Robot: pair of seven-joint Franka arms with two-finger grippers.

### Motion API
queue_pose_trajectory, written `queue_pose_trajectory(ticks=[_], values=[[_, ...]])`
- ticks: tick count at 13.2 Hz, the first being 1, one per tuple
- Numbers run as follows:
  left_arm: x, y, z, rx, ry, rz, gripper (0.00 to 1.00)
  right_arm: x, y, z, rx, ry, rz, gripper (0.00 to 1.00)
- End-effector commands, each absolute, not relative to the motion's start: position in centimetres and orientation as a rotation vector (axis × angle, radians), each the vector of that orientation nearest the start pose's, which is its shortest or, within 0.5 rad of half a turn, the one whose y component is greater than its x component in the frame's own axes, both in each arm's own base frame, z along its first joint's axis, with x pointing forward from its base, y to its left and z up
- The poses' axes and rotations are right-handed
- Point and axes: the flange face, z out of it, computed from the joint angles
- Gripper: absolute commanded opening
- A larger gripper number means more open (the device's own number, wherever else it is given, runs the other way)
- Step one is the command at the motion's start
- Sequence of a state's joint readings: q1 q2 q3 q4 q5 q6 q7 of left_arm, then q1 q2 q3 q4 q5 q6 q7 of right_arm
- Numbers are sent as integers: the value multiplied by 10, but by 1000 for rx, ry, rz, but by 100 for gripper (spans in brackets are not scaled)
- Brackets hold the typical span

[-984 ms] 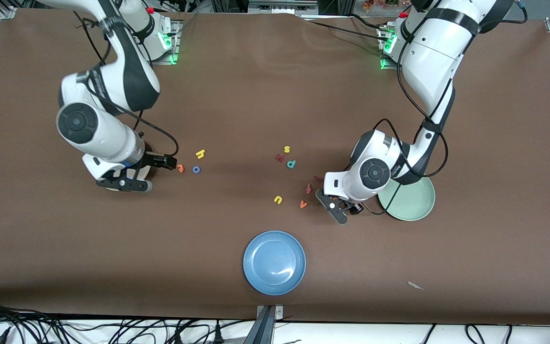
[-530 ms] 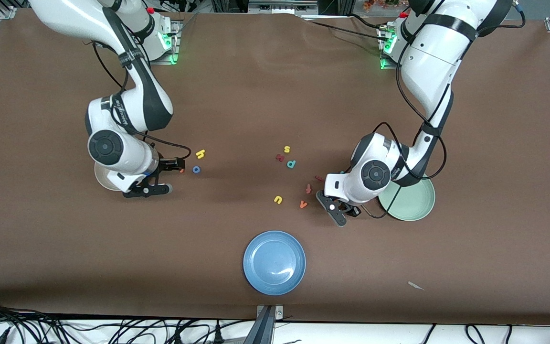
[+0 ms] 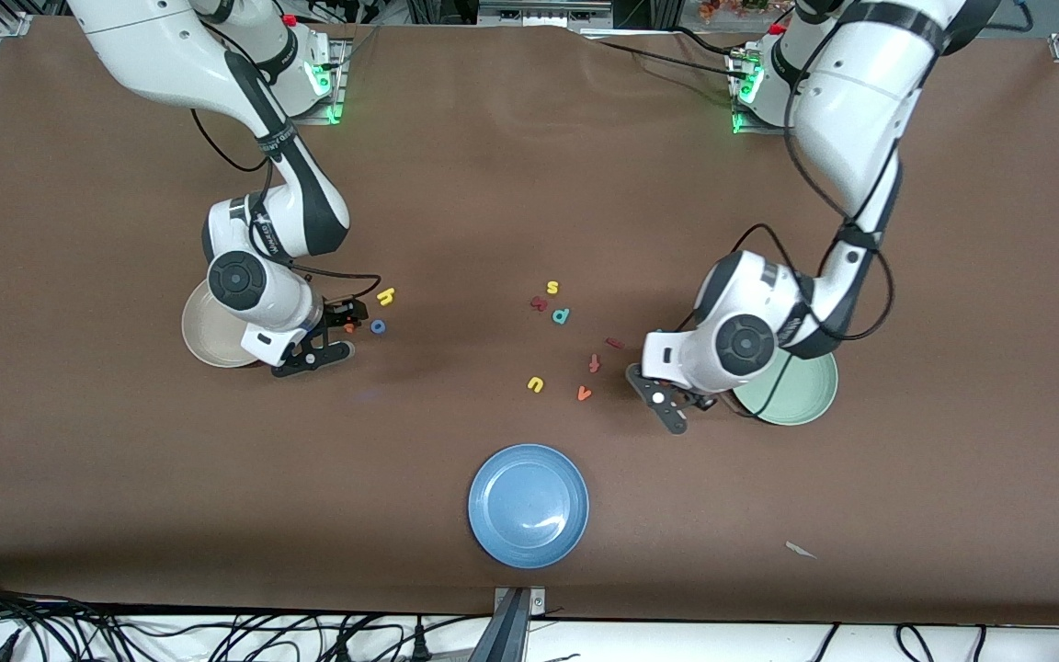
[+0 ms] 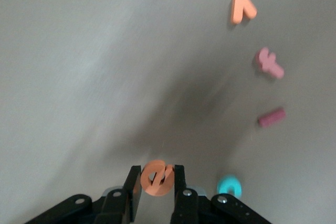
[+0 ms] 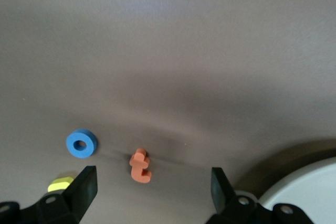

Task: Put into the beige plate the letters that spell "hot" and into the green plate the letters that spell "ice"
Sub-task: 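Grasp the orange e with the left gripper while the right gripper approaches t, then drop the e on the green plate while the right gripper grasps the t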

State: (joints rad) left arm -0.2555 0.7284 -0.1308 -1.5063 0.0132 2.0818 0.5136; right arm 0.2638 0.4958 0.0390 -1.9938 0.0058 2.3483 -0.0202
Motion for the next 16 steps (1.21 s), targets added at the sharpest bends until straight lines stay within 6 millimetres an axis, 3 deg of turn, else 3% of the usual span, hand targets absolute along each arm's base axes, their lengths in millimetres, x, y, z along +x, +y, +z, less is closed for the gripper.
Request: queue_pose_trajectory(ticks=[1, 3, 7, 8, 9, 10, 11, 12, 15, 16], values=[[652, -204, 251, -2929, 1330, 335, 0, 560, 176, 190, -3090, -511, 223, 91], [653, -170, 241, -2953, 1278, 389, 0, 559, 176, 185, -3091, -477, 234, 79], [654, -113, 212, -2964, 1283, 428, 1, 556, 193, 179, -3112, -399, 205, 79], [659, -93, 206, -2968, 1282, 400, 3, 555, 193, 178, -3113, -399, 210, 77], [661, -87, 205, -2963, 1303, 383, 7, 555, 192, 177, -3114, -397, 212, 72], [661, -83, 202, -2967, 1300, 389, 24, 554, 192, 176, -3114, -402, 214, 70], [661, -84, 204, -2965, 1302, 389, 85, 552, 191, 174, -3116, -400, 221, 70], [660, -88, 216, -2956, 1316, 385, 100, 551, 190, 173, -3118, -400, 226, 66], [656, -104, 239, -2951, 1325, 404, 100, 552, 190, 173, -3118, -402, 225, 48], [652, -123, 248, -2948, 1352, 412, 100, 552, 190, 173, -3118, -402, 228, 41]])
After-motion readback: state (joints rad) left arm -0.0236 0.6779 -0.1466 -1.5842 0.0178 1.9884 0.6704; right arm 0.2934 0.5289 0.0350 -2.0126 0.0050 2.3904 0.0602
